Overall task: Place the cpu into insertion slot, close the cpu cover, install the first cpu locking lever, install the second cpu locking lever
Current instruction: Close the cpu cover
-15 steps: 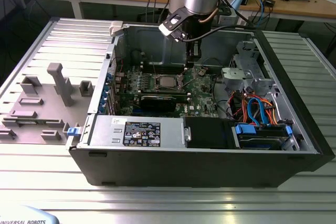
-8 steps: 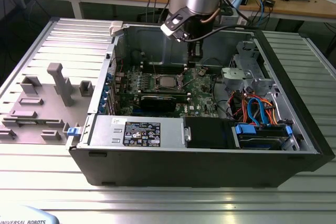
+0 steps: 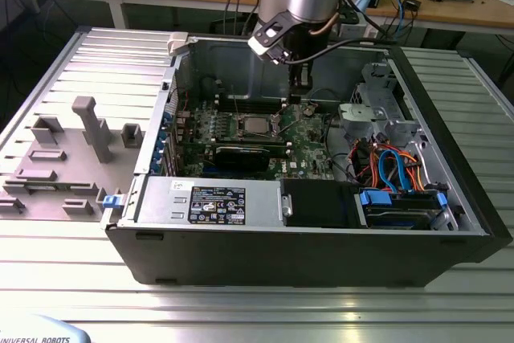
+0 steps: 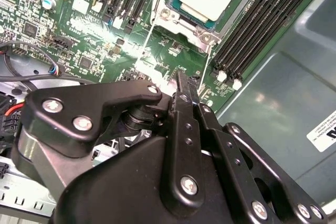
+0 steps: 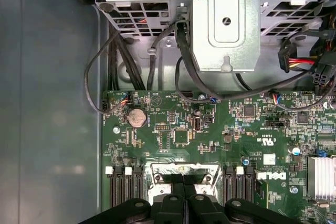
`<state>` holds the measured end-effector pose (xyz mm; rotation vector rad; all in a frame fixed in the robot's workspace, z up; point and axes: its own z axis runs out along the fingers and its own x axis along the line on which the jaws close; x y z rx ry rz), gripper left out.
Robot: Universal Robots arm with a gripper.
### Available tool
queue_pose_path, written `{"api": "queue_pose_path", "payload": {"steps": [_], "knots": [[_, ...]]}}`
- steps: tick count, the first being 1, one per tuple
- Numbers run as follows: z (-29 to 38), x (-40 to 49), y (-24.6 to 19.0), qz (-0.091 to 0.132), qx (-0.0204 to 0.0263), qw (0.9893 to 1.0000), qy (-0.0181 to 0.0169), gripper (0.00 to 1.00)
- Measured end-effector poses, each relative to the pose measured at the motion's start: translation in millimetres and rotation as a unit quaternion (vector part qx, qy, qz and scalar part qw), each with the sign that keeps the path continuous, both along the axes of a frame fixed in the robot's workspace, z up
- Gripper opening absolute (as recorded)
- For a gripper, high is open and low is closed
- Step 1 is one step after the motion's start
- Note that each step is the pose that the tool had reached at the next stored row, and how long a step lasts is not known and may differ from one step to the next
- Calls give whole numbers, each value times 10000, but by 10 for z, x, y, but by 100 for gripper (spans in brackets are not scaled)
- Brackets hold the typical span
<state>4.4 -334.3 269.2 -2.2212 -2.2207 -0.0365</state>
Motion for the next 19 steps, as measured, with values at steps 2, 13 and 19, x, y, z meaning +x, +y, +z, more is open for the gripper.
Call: {"api": "queue_pose_path", "payload": {"steps": [2, 13, 19], "knots": [[0, 12, 0, 1, 0, 10000, 0, 11], [0, 79, 0, 1, 1, 10000, 0, 11], [0, 125, 0, 1, 1, 10000, 5, 11]]}}
